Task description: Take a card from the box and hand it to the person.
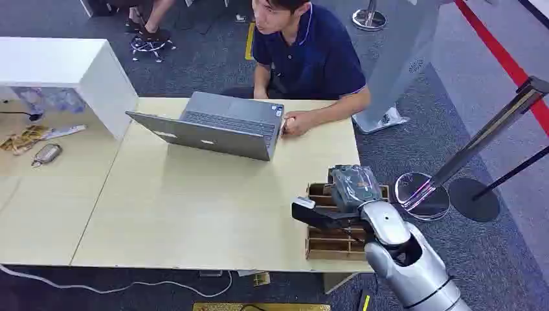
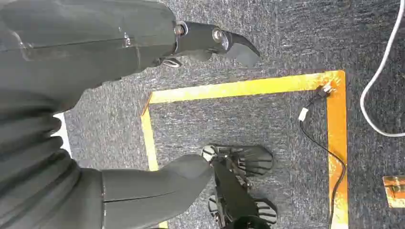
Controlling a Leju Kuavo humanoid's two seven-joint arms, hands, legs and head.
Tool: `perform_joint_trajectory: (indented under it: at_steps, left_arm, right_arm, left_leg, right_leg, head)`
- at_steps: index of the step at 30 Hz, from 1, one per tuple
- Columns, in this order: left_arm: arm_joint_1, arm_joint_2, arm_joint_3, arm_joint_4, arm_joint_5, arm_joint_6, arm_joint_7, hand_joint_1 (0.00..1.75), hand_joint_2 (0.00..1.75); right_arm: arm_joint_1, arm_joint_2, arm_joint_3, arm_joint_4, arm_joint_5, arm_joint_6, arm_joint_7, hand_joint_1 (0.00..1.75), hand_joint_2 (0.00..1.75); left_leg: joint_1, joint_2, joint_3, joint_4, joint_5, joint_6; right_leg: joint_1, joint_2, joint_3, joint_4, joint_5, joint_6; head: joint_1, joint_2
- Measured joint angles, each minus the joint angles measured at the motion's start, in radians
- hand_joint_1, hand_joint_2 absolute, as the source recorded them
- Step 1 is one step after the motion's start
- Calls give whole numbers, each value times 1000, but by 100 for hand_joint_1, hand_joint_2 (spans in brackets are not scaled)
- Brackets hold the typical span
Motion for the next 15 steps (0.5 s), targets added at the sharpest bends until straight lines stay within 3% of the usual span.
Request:
perform_joint_trajectory:
  at_steps: [2,15]
  left_arm:
    - [0,0,0,0,-1,0,0,0,175]
    - [0,0,0,0,-7,0,1,0,175]
  right_arm:
    - [1,0,0,0,1,-1,0,175,175]
    - [5,-1,-18,-8,25,-29,-1,175,175]
  left_leg:
    - [0,0,0,0,0,0]
    - [0,0,0,0,0,0]
  right_leg:
    - [0,0,0,0,0,0]
    - [0,0,0,0,0,0]
  head:
    - [0,0]
    - [0,0]
